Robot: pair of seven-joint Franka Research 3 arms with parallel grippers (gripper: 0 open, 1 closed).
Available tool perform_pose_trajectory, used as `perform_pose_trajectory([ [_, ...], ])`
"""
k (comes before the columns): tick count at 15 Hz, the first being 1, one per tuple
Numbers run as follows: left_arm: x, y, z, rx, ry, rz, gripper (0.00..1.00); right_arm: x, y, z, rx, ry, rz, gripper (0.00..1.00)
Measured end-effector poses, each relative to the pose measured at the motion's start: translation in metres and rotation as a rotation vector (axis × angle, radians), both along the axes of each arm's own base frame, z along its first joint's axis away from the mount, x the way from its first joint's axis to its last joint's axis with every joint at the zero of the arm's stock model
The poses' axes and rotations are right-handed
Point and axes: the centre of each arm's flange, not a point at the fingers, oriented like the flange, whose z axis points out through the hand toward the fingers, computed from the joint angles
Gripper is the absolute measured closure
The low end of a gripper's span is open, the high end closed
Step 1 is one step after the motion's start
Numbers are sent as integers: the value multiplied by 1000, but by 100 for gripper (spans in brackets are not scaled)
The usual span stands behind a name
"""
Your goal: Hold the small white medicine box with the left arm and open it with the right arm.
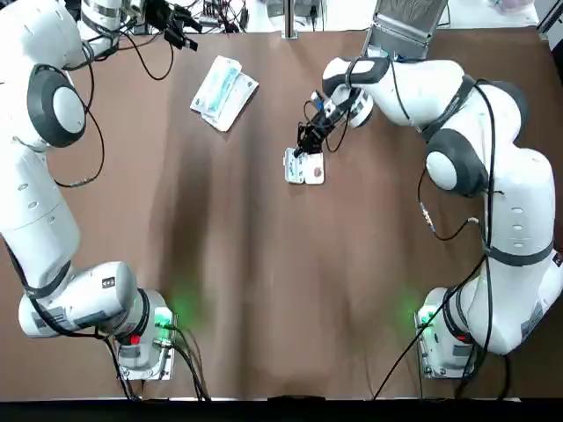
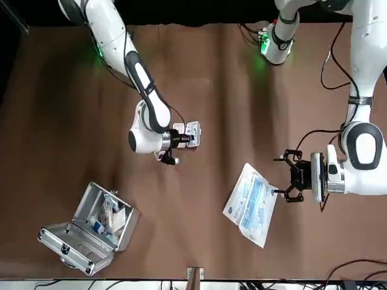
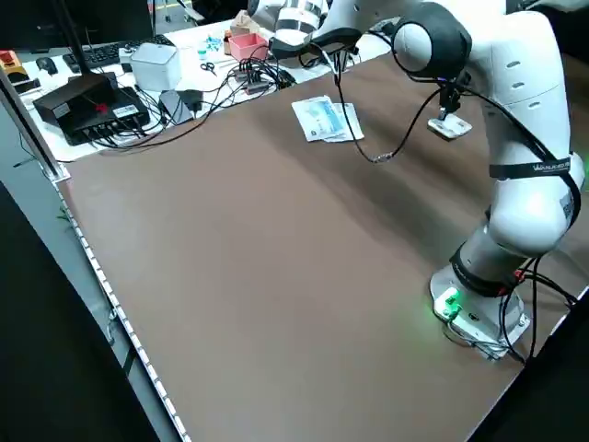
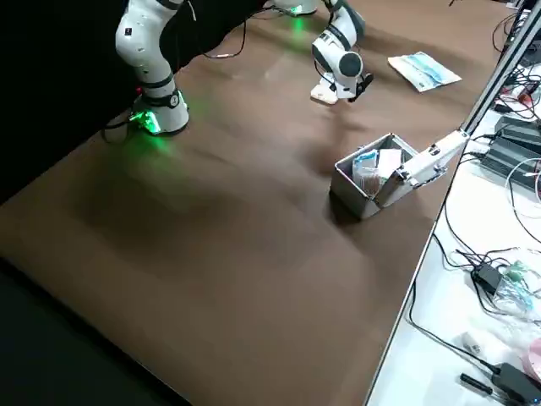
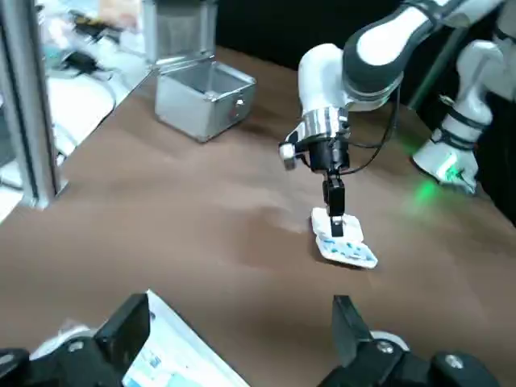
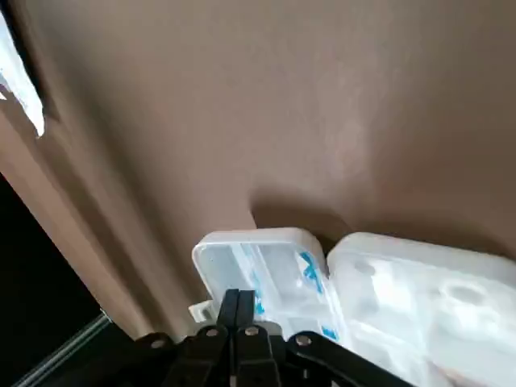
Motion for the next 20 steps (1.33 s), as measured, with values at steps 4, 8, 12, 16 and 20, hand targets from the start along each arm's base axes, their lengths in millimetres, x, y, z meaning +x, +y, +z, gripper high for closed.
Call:
perform_pose_trajectory([
  [4,-3,6,13,97,140,86,0,48,-34,58,-43,21,58,98],
  [8,-5,9,26,197,267,182,0,87,-96,124,-100,29,164,98],
  [12,-4,14,37,288,351,305,0,117,-160,201,-282,-62,223,94],
  [16,-7,17,56,388,571,528,0,121,-218,274,-435,-154,220,81],
  [20,-11,24,69,486,712,718,0,116,-259,326,-427,-202,164,44],
])
